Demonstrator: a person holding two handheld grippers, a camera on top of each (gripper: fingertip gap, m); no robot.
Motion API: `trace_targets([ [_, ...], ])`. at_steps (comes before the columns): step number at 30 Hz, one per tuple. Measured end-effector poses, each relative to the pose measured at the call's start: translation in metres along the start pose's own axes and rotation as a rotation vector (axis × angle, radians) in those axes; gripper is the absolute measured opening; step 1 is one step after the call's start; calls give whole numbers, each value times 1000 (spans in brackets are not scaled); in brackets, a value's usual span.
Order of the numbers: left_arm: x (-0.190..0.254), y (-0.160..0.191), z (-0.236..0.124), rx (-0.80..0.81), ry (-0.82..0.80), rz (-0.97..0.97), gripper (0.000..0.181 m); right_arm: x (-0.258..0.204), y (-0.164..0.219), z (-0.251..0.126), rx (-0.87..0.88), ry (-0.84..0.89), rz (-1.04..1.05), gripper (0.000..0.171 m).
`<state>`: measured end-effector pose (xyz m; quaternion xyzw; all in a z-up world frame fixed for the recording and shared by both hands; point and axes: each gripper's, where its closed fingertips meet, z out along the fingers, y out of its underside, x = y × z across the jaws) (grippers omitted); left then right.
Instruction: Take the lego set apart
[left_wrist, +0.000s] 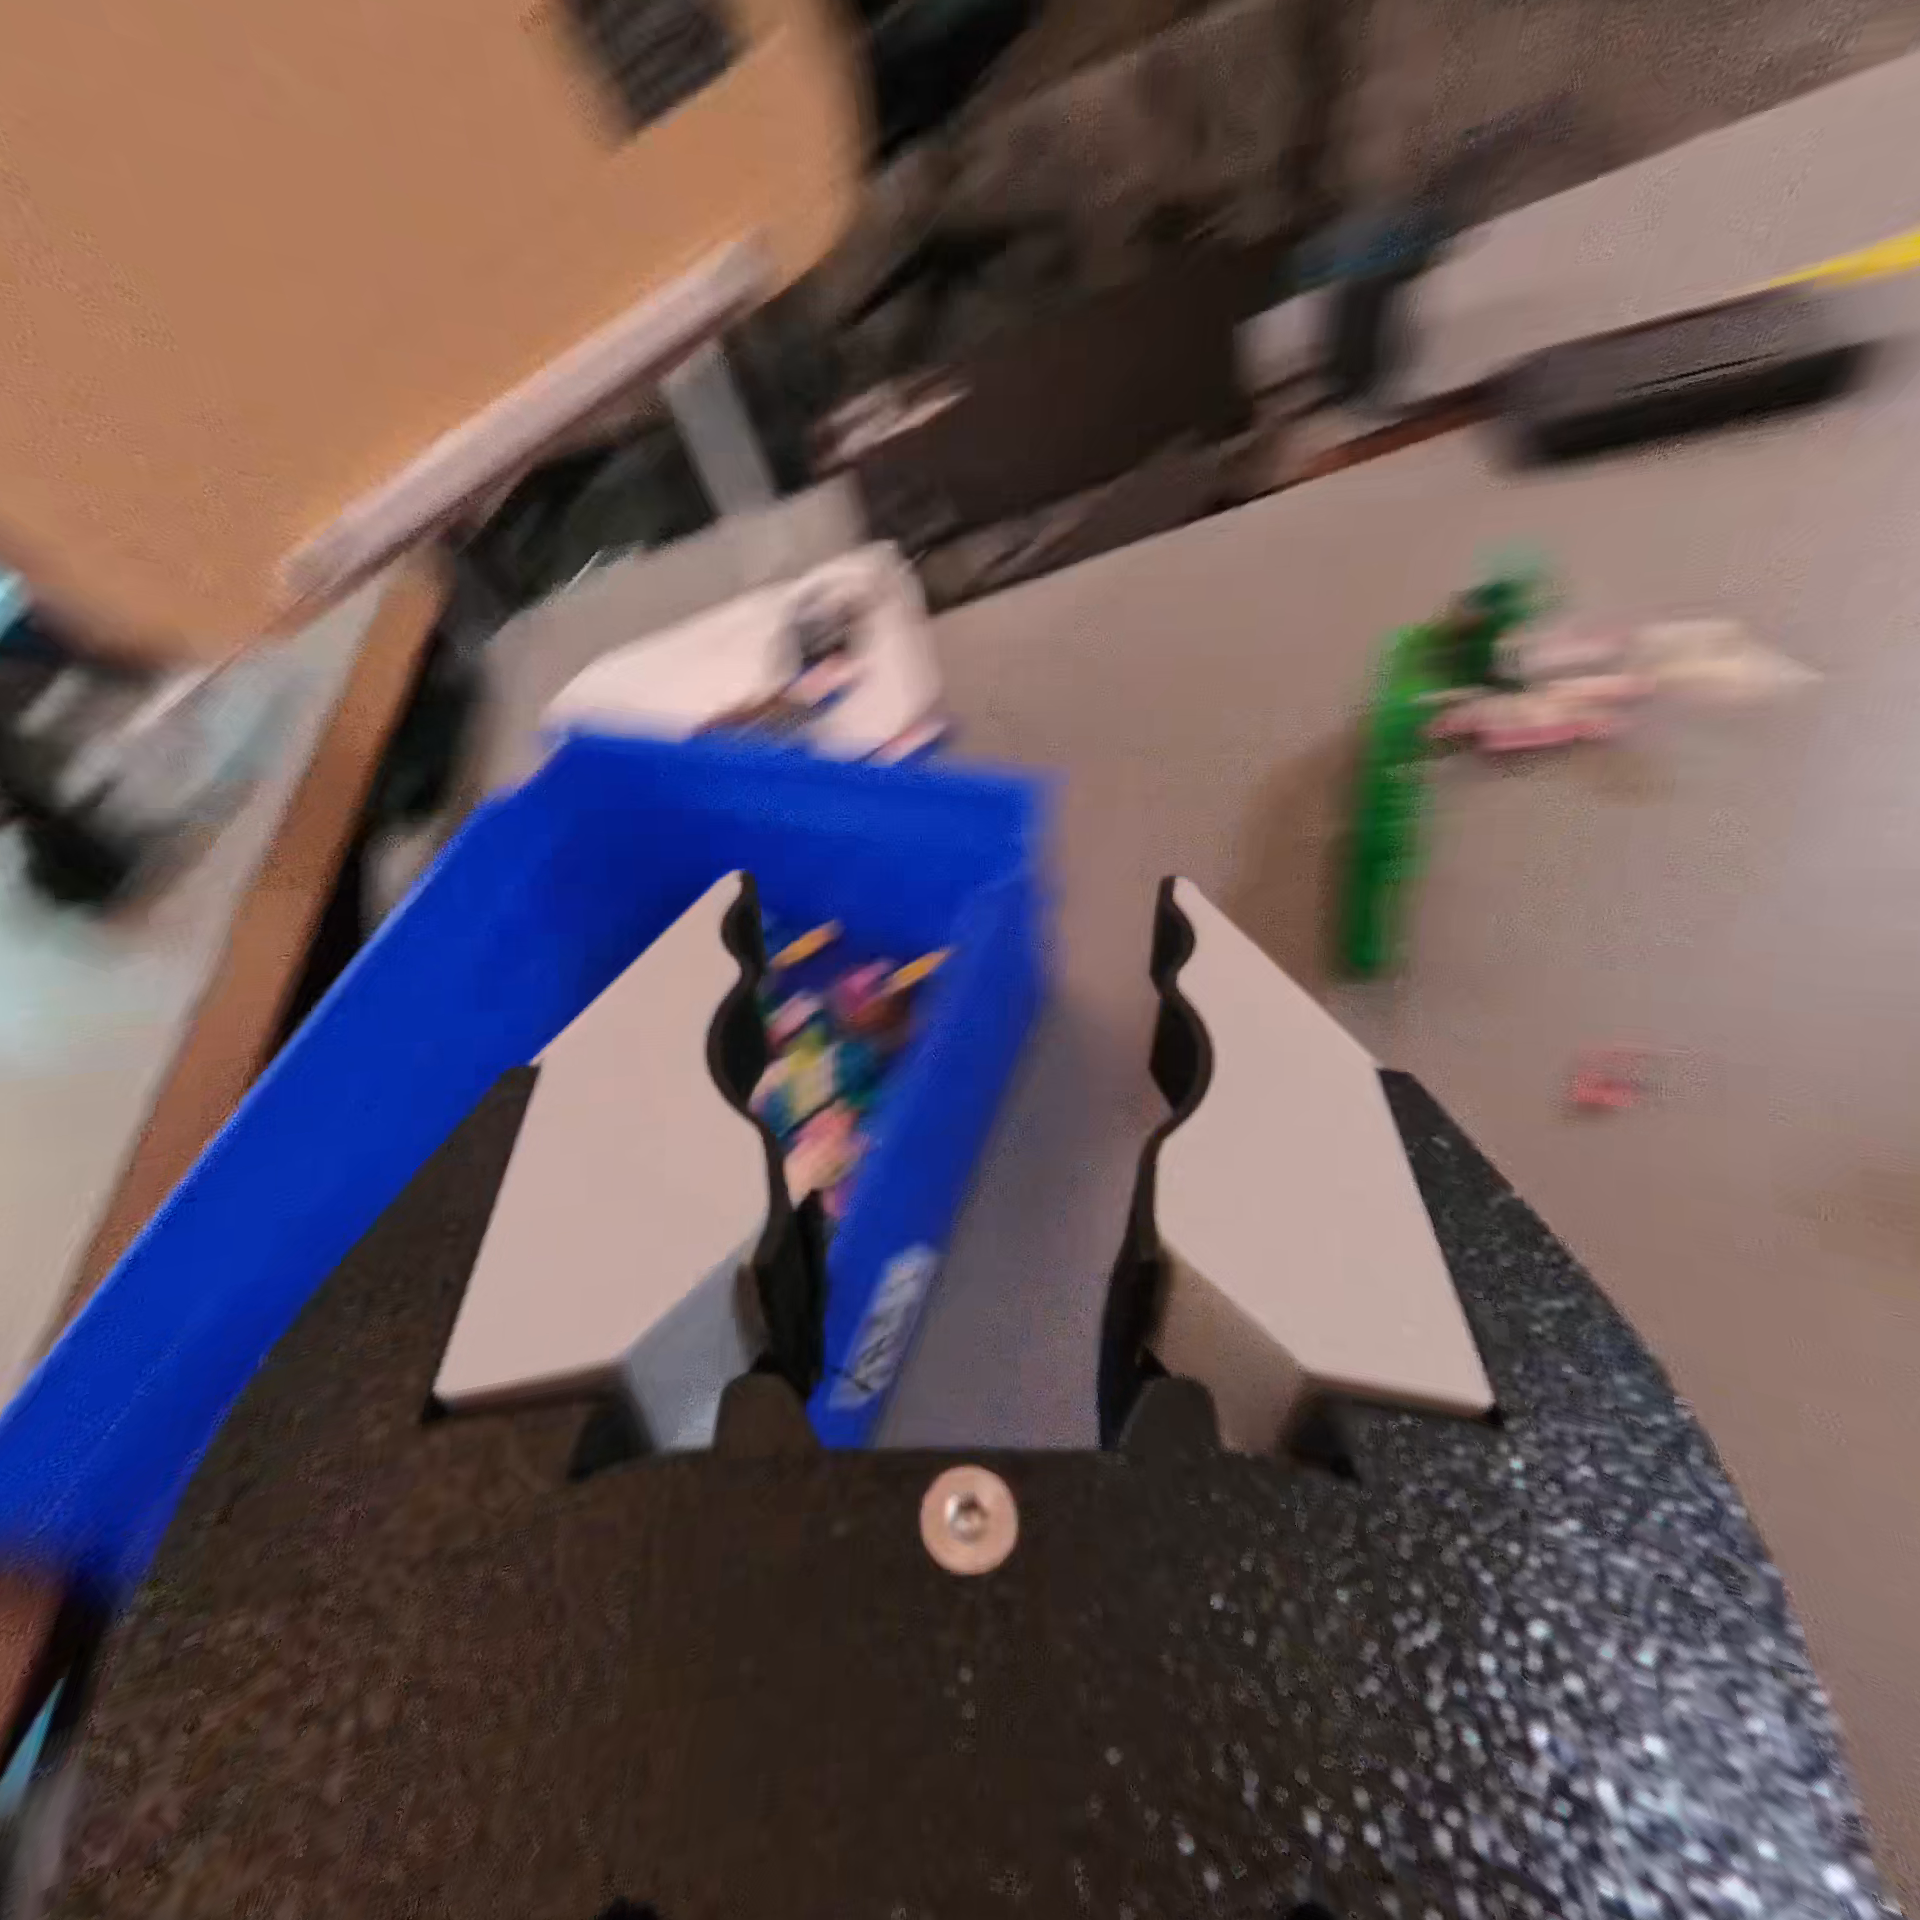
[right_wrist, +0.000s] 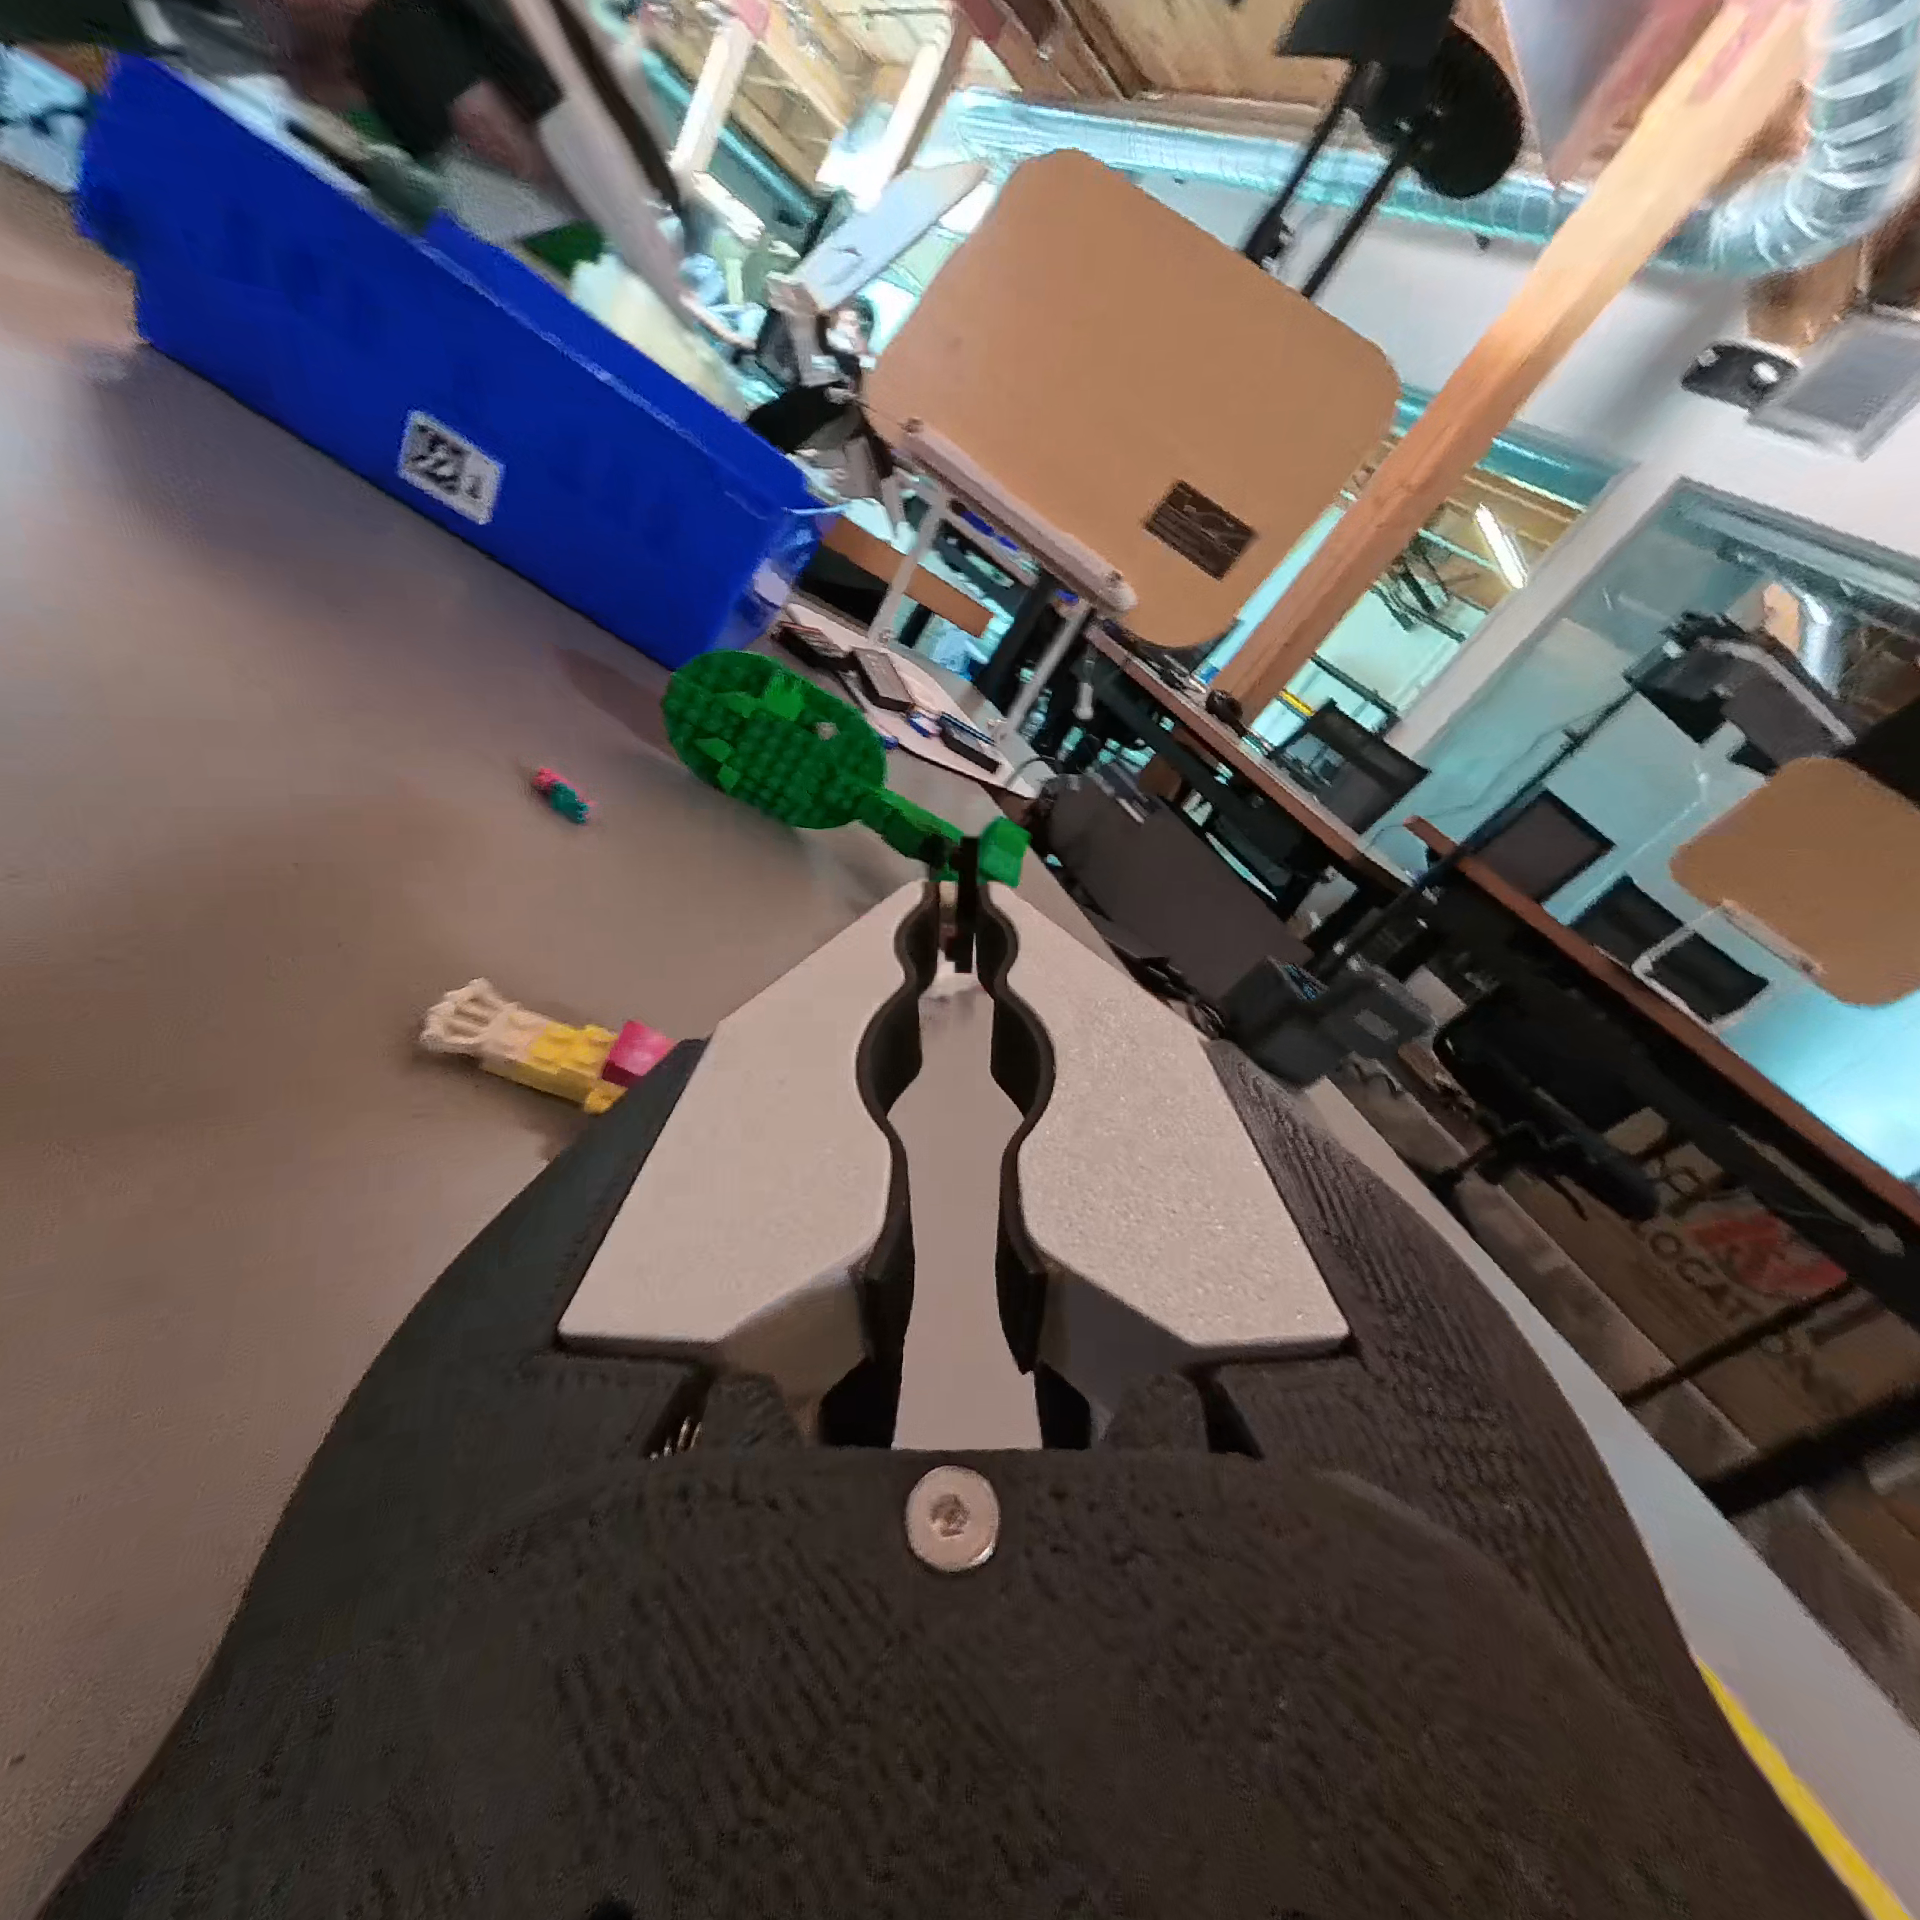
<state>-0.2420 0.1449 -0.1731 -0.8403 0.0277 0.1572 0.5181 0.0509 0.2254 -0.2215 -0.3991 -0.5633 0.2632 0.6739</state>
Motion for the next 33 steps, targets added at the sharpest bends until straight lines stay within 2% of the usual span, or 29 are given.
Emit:
trace_targets([
  [1, 46, -16, -3, 83, 125, 83, 68, -8, 0, 1, 3, -30, -32, 4],
  [3, 141, -29, -14, 214, 335, 350, 57, -22, 2, 3, -16, -78, -121, 4],
  [4, 184, -23, -18, 252, 411, 523, 51, -31, 3, 3, -25, -108, -175, 4],
  [6, 243, -6, -16, 281, 433, 806, 39, -47, 8, 3, -43, -166, -282, 4],
  [8, 277, 6, -8, 285, 411, 960, 34, -62, 12, 3, -59, -217, -371, 4],
  [10, 302, 17, -5, 297, 460, 1034, 30, -71, 14, 2, -63, -250, -429, 4],
  [14, 305, 28, 4, 273, 448, 1107, 20, -80, 17, 1, -68, -293, -451, 4],
  [16, 305, 23, 2, 313, 436, 1122, 10, -82, 16, 1, -59, -304, -451, 4],
  [21, 312, 18, -8, 404, 452, 1143, 13, -84, 15, -1, -50, -316, -449, 4],
  [22, 311, 19, -6, 398, 444, 1150, 5, -84, 15, -1, -51, -318, -448, 4],
  [25, 307, 23, 3, 326, 438, 1097, 3, -83, 19, 0, -71, -321, -430, 6],
  [29, 290, 18, 17, 235, 433, 820, 3, -68, 14, 2, -72, -241, -371, 18],
  [33, 289, 11, 16, 179, 625, 389, 3, -66, 12, 2, -72, -219, -402, 19],
])
